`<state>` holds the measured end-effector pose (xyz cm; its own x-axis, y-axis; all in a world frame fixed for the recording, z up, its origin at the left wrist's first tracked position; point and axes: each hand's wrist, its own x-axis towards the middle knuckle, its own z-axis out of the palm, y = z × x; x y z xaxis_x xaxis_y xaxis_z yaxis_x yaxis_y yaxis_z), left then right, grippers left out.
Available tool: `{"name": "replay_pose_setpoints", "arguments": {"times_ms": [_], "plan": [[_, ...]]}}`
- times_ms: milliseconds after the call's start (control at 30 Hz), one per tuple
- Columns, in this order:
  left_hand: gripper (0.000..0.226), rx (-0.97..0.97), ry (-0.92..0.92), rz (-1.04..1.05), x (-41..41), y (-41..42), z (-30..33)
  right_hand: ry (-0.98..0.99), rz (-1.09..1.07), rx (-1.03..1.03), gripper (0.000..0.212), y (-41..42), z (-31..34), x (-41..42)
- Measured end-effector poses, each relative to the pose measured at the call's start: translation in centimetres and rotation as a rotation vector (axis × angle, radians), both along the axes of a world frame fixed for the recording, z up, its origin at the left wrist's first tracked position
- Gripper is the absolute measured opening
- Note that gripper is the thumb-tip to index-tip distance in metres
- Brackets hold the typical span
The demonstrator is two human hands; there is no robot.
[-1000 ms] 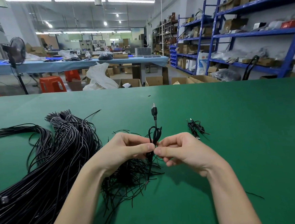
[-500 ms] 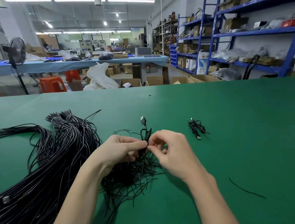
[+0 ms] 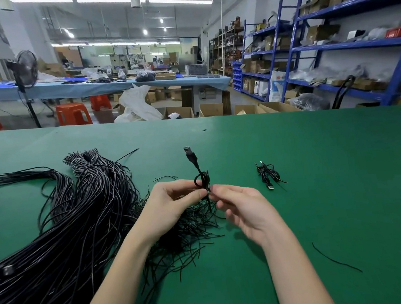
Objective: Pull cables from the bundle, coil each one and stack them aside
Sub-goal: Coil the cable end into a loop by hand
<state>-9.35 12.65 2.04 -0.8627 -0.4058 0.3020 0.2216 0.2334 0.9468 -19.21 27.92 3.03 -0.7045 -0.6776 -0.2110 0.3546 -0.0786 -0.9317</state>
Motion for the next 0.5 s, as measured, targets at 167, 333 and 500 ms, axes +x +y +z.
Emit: {"name": "replay_pose_setpoints", "arguments": {"times_ms": [167, 333, 500], "plan": [[0.021, -0.042, 0.002, 0.017, -0.2, 0.0, -0.1, -0.007, -0.037, -0.037, 0.01, -0.3, -0.4, 0.1], [0.009, -0.02, -0.069, 0.045, -0.3, 0.4, 0.1, 0.184, -0.098, -0.12, 0.009, -0.4, -1.0, 0.1], [0.013, 0.43, -0.352, -0.092, -0.6, 0.6, 1.1, 0.876, -0.236, -0.126, 0.013, -0.7, -2.0, 0.5]]}}
